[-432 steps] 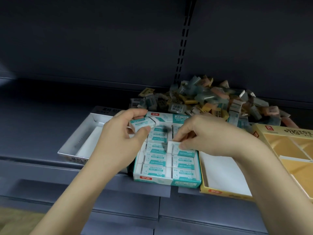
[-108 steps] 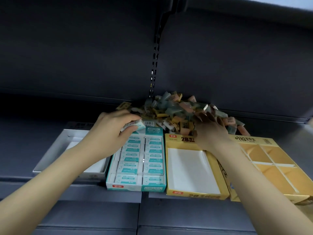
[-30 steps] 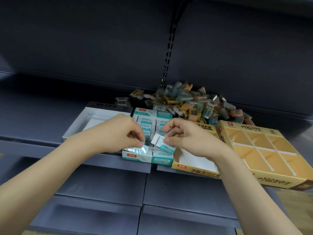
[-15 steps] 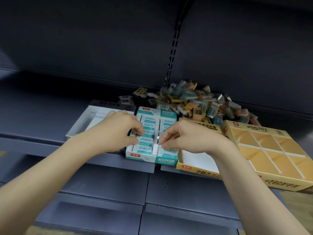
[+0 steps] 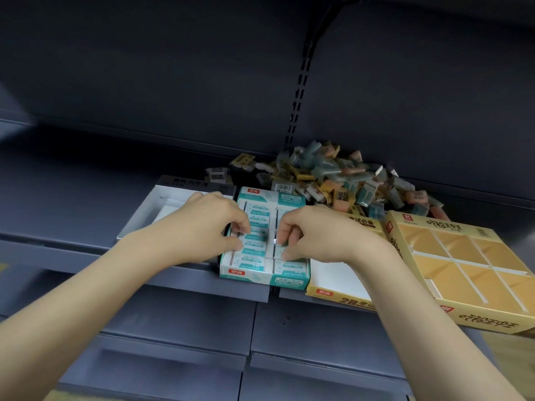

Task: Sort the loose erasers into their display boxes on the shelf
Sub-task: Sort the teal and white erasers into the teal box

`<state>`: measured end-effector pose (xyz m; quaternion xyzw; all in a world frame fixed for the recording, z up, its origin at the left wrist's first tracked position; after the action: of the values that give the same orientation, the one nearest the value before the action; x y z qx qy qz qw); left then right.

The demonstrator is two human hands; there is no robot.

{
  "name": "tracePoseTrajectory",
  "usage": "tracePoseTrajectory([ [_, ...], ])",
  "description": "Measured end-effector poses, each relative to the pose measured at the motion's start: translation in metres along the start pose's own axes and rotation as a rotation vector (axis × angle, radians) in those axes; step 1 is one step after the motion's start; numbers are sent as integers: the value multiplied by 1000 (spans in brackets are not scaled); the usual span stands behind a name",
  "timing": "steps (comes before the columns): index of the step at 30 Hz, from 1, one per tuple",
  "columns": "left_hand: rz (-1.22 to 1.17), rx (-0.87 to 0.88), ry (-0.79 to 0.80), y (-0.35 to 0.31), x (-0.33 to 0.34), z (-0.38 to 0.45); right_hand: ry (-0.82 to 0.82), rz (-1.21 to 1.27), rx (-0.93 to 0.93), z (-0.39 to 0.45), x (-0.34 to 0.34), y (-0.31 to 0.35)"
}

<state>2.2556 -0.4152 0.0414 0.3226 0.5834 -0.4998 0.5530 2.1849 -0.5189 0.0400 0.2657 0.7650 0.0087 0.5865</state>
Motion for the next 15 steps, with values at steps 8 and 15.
tracePoseTrajectory([
  [8,-11,91,-96,-7,-14,21,-424,-123,-63,-4,-31,-13],
  [15,-43,239,-148,-25,-27,54,-535,-247,-47,-12,-41,-47],
])
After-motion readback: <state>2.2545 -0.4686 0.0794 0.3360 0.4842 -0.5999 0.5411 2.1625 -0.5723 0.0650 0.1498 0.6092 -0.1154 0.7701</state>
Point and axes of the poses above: each hand's wrist, its own z-axis towards the middle knuckle, its own x-axis out of the palm, y = z × x, the point moved 8 cm from there along z, towards the middle knuckle, and after that the axes turned 10 degrees about x, right-handed, at the moved point
